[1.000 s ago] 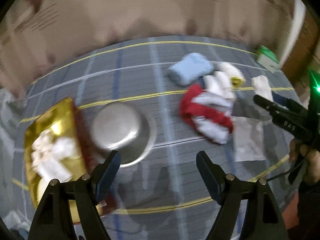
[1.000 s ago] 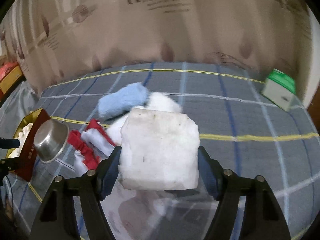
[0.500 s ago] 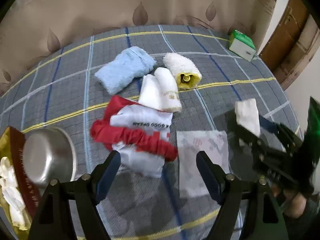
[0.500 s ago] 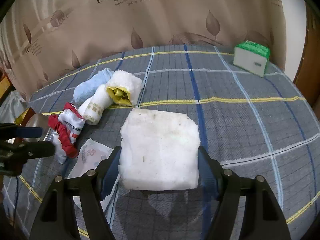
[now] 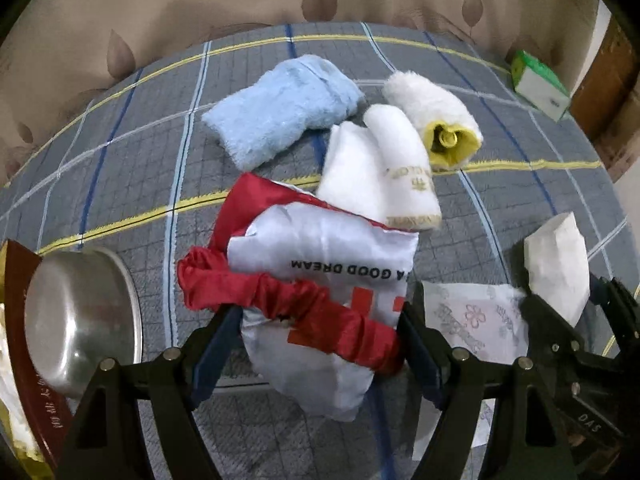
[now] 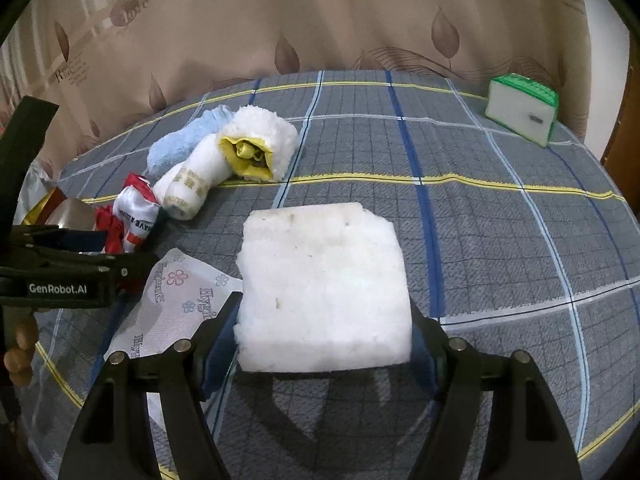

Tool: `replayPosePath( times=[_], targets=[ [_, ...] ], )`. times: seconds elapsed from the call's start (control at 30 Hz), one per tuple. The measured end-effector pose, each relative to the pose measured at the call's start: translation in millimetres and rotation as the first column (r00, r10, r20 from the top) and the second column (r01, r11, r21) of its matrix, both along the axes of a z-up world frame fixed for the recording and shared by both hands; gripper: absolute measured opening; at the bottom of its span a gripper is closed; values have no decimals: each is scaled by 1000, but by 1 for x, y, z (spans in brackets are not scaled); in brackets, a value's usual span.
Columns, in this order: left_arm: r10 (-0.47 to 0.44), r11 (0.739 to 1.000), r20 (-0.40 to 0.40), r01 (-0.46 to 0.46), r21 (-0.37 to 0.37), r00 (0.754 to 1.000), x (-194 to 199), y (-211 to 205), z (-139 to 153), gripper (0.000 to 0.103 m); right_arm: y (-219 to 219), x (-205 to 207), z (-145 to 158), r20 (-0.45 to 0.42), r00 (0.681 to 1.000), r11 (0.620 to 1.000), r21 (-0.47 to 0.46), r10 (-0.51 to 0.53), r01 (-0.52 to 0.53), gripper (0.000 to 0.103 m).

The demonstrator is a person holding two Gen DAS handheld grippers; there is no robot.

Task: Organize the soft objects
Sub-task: 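Release the red-and-white cloth into the gold tray with the left while the right holds the pad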

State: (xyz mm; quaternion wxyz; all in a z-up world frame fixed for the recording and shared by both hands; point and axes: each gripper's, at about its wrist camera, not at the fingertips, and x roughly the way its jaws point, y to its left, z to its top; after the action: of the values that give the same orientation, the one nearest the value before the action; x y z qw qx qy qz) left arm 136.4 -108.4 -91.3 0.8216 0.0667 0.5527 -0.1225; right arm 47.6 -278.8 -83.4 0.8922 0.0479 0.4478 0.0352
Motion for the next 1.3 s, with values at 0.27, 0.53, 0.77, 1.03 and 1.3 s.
replayPosePath(
  times=[0.27, 0.53, 0.77, 1.03, 1.3],
  targets=[
    [-32, 999, 29, 31, 11, 999, -5, 7, 8, 33, 2, 1, 0, -5, 1000, 1000, -21, 2, -3, 71],
    [-40, 999, 34, 40, -9, 999, -20, 20, 25, 28, 4, 1, -1, -8, 1000, 999, -38, 2, -2, 71],
    [-43, 998, 32, 44, -41, 999, -33, 29, 42, 28, 4, 2, -2, -11, 1000, 999, -53, 2, -3, 72],
    [-8, 999, 72, 11, -39, 997, -53, 63, 67, 28, 5, 3, -3, -13, 1000, 998, -61, 3, -4, 72],
    [89, 996, 94, -88, -18, 992, -61, 126, 88, 28, 5, 3, -3, -14, 1000, 998, -66, 4, -5, 72]
  ],
)
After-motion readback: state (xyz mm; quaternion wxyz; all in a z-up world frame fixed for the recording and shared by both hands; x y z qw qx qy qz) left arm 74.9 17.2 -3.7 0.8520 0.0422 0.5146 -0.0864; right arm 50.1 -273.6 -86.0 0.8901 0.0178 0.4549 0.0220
